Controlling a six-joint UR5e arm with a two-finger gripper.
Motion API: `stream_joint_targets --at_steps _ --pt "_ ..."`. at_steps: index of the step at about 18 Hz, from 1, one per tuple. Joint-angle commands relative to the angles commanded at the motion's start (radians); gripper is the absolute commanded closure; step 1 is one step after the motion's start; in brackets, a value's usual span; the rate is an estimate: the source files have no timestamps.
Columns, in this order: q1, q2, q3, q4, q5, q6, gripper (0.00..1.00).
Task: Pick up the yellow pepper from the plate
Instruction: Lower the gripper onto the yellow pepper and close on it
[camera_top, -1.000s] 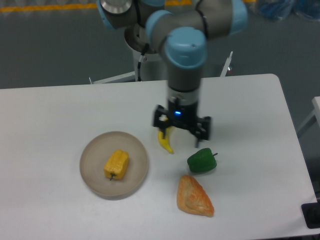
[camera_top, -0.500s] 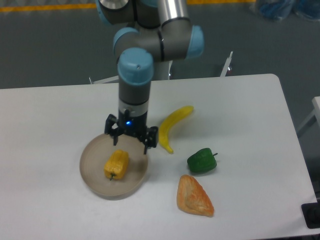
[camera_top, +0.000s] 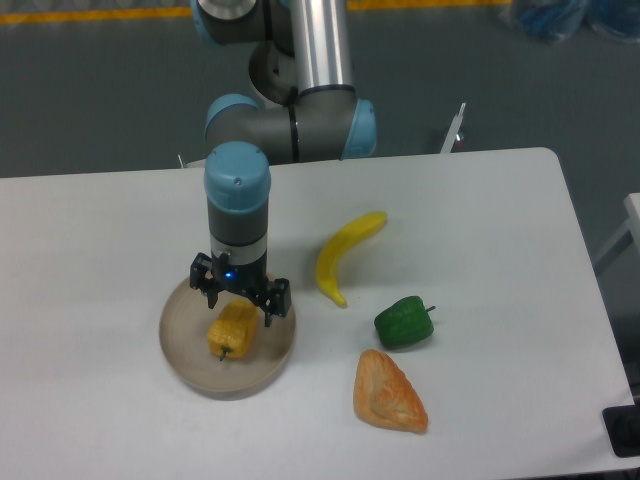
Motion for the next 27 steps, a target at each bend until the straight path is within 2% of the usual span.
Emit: stream_joint_targets --at_steps 13,15,20,23,27 --pt "-0.020 -0.054 0.008 0.014 0.026 0.002 0.00" --pt "-0.020 -0.058 0.008 0.026 0.031 0.002 0.12" --pt "-0.022 -0.057 0.003 0.028 0.035 0.003 0.53" --pt "-0.022 -0.057 0.003 0.028 0.035 0.008 0.62" --pt "-0.020 -0.058 0.008 0.029 0.035 0.015 0.63"
